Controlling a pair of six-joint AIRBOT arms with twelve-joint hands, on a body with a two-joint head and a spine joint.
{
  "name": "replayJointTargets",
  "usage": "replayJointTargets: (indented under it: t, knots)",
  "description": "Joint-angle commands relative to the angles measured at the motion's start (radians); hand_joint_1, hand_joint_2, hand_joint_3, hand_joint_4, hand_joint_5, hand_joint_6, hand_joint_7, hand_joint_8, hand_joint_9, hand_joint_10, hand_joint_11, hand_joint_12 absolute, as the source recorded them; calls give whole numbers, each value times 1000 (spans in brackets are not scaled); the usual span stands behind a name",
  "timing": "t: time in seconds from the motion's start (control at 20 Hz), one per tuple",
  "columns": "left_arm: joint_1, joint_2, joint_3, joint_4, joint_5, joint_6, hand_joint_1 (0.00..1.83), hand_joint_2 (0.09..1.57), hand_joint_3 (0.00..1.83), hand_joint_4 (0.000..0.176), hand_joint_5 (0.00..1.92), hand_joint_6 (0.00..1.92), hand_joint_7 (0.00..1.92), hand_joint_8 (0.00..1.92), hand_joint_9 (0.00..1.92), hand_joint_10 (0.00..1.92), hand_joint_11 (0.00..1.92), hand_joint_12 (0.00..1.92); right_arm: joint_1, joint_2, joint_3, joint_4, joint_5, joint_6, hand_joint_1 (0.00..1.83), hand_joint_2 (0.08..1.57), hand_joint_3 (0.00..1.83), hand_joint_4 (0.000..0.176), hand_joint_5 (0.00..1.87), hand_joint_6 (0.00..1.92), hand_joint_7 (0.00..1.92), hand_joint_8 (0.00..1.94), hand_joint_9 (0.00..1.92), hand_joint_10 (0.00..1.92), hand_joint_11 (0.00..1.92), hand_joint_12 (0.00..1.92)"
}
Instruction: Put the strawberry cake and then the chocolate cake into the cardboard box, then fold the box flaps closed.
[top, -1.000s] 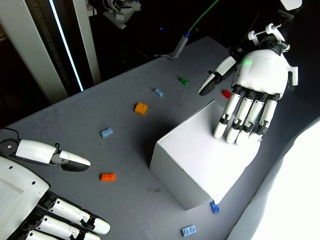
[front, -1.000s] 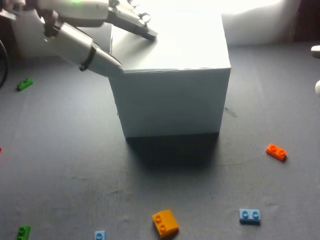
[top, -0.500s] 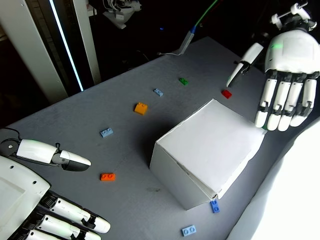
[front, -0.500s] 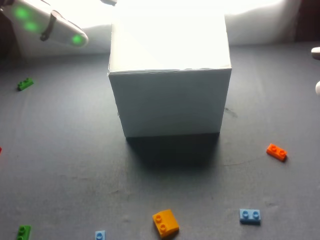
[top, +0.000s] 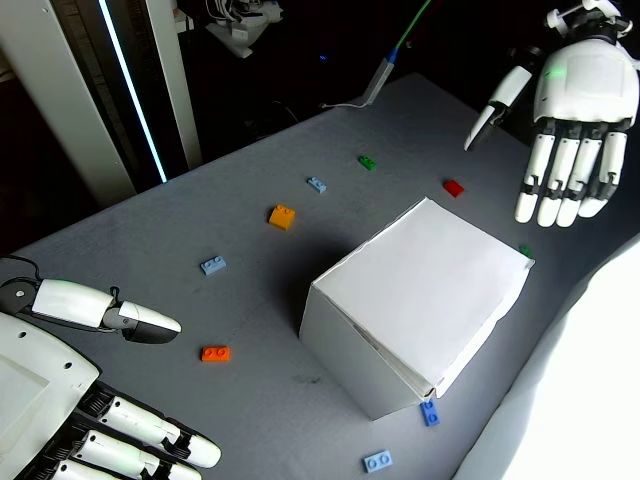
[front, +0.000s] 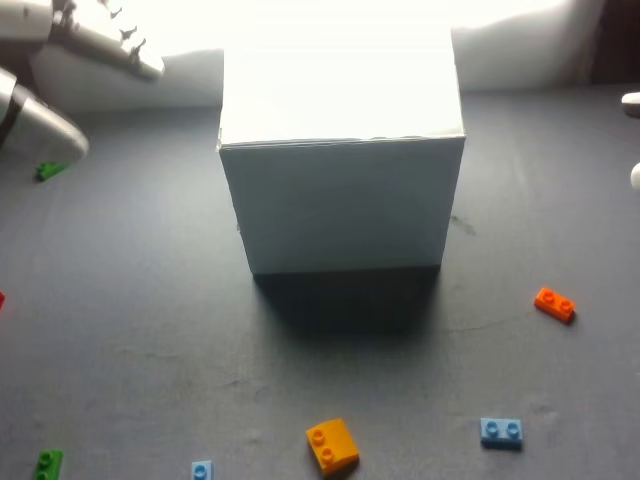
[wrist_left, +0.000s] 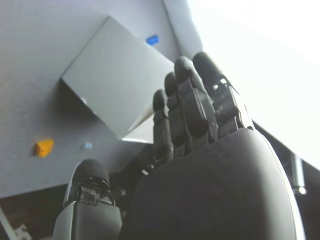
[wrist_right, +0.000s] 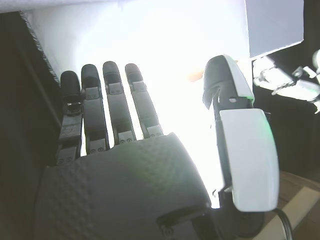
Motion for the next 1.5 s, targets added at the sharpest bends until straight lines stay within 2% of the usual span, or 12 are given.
replayJointTargets:
  t: [0.0,0.15,0.3,0.4,0.5,0.6,0.7,0.75,0.8,0.85,1.05,1.45]
  knots:
    - [-5,14,-3,-72,12,-2,0,1165,0,0,376,23,443,18,465,21,35,1162,6,13,3,2,109,2,131,1193,0,0,303,24,313,15,309,12,0,735]
    - [29,36,-30,-106,-57,-21,0,1175,0,0,559,16,724,17,690,48,170,1252,6,13,3,2,109,1,121,1200,1,0,563,90,642,60,555,138,0,1296]
    - [66,59,-73,-139,-105,-20,5,1202,1,0,834,24,1010,32,960,187,355,1381,6,13,3,2,109,0,225,1186,0,0,994,202,1082,135,790,755,361,1608]
    - [103,78,-110,-174,-125,7,1,1216,0,0,1062,82,1177,96,898,781,424,1567,6,13,3,2,109,0,131,1235,5,0,1077,484,1187,277,762,1075,390,1797]
    - [134,98,-150,-219,-149,16,0,1217,0,0,1090,110,1192,136,822,1029,429,1617,6,13,3,1,109,0,104,1248,1,0,985,771,1150,413,747,1143,379,1835]
    - [148,116,-187,-234,-161,21,0,1240,1,0,1009,822,1089,929,907,1395,576,1734,5,13,3,1,108,-1,86,1247,1,0,1043,1007,1205,1026,956,1619,658,1918]
    - [162,127,-203,-247,-165,29,0,1249,1,0,1030,1292,1147,1280,1054,1600,761,1874,5,13,3,1,108,-1,3,1267,6,0,1205,1561,1335,1565,1245,1896,995,1921]
    - [173,130,-206,-247,-167,35,0,1249,1,0,1028,1317,1147,1297,1059,1610,768,1881,5,13,3,1,108,-1,0,1270,2,28,1218,1589,1336,1600,1259,1912,1006,1921]
    - [181,131,-202,-247,-167,40,0,1249,1,0,1027,1322,1147,1301,1060,1612,769,1882,5,13,3,1,108,-1,0,1271,0,146,1232,1593,1336,1610,1262,1915,1007,1921]
    - [188,131,-196,-247,-167,44,0,1249,1,0,1027,1324,1147,1303,1060,1612,769,1883,4,13,3,1,108,-2,0,1271,0,170,1235,1593,1336,1611,1262,1916,1008,1921]
    - [188,129,-167,-249,-166,73,0,1394,16,0,1092,1740,1186,1689,1143,1869,1039,1921,4,13,3,-1,108,-3,216,1357,17,176,1334,1821,1466,1860,1497,1921,1499,1921]
    - [188,130,-152,-249,-186,101,0,1408,1,0,1013,1698,1121,1661,1079,1863,974,1921,4,12,2,-243,118,74,239,1366,2,176,1256,1762,1385,1736,1370,1921,1345,1921]
